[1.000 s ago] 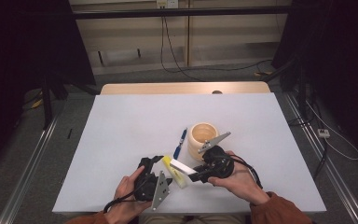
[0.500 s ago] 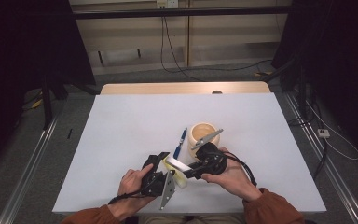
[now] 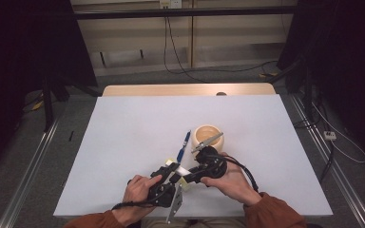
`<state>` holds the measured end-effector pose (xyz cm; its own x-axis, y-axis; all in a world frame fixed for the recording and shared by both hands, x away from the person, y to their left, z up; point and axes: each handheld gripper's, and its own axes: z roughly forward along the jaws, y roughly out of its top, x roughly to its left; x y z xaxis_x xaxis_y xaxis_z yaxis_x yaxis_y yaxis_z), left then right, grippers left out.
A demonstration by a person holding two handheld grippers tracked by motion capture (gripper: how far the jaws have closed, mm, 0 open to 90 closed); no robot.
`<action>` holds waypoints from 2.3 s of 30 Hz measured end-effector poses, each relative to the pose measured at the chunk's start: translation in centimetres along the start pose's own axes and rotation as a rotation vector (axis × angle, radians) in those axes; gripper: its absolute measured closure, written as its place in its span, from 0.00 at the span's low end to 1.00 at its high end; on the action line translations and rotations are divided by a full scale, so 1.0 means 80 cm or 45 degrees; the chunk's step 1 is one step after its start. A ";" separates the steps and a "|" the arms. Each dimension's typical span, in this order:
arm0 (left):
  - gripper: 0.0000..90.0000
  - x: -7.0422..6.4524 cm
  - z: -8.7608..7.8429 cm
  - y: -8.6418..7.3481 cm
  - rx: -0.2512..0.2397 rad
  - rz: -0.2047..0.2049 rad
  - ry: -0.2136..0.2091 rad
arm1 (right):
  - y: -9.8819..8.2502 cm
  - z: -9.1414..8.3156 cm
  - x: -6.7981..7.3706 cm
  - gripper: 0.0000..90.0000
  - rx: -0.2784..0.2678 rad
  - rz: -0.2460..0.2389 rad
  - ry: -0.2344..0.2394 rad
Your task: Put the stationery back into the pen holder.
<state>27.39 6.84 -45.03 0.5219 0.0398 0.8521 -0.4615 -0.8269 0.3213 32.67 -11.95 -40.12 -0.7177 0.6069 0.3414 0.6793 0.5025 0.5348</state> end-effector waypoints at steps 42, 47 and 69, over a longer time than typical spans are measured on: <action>0.78 0.033 -0.005 -0.035 -0.043 -0.646 -0.165 | -0.079 -0.044 -0.023 0.19 -0.361 -0.029 -0.279; 0.78 0.041 -0.007 -0.046 -0.055 -0.821 -0.205 | -0.092 -0.052 -0.039 0.11 -0.413 0.007 -0.342; 0.78 0.076 -0.019 -0.077 -0.193 -1.369 -0.313 | -0.138 -0.071 -0.091 0.08 -0.617 -0.001 -0.570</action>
<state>32.29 13.04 -41.16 0.8227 0.5684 -0.0003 0.2424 -0.3504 0.9047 29.52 -25.39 -44.07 -0.5139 0.8568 0.0426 0.4582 0.2322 0.8580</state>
